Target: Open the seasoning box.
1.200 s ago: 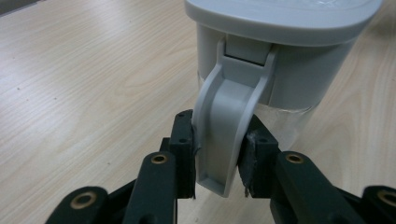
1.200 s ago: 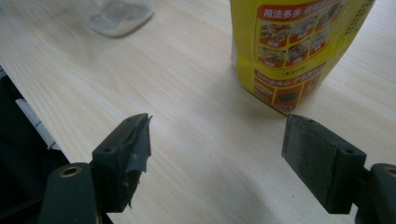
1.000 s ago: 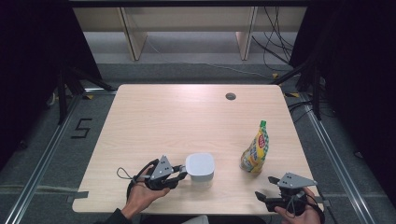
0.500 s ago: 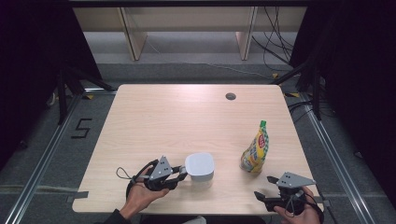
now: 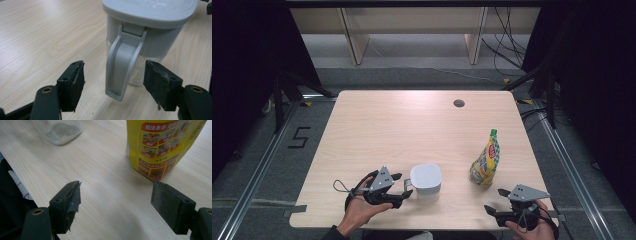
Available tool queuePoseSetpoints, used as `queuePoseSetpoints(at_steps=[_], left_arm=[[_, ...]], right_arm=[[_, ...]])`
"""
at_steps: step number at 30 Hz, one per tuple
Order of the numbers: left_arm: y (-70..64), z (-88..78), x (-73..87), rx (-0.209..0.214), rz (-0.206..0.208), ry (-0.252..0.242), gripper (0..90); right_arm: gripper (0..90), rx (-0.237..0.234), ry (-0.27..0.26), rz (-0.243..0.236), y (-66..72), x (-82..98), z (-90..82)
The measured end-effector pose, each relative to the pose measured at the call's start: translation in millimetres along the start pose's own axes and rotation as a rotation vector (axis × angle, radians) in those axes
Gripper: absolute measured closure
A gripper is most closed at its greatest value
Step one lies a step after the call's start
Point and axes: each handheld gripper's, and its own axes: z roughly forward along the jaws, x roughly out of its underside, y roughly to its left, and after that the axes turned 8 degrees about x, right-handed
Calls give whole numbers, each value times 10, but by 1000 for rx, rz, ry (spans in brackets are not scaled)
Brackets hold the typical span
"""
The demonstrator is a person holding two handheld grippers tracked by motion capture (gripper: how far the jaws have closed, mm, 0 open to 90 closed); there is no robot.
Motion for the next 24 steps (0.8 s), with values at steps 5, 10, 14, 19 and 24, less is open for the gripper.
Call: queuePoseSetpoints(at_steps=[5, 10, 14, 19, 24], left_arm=[[-61, -32, -27, -2, -6, -11, 294], [-97, -74, -61, 5, -21, -19, 300], [-132, -132, -117, 4, -19, -44, 322], [-151, -237, -201, 11, 17, -83, 491], [-154, -275, -230, 11, 32, -100, 684]], right_arm=[[248, -16, 19, 31, 33, 5, -7], [244, -30, 5, 26, 51, 0, -2], [254, -61, -17, 7, 51, -14, 13], [251, -93, -21, -15, 106, -33, 34], [235, -92, -14, 12, 153, -33, 22]])
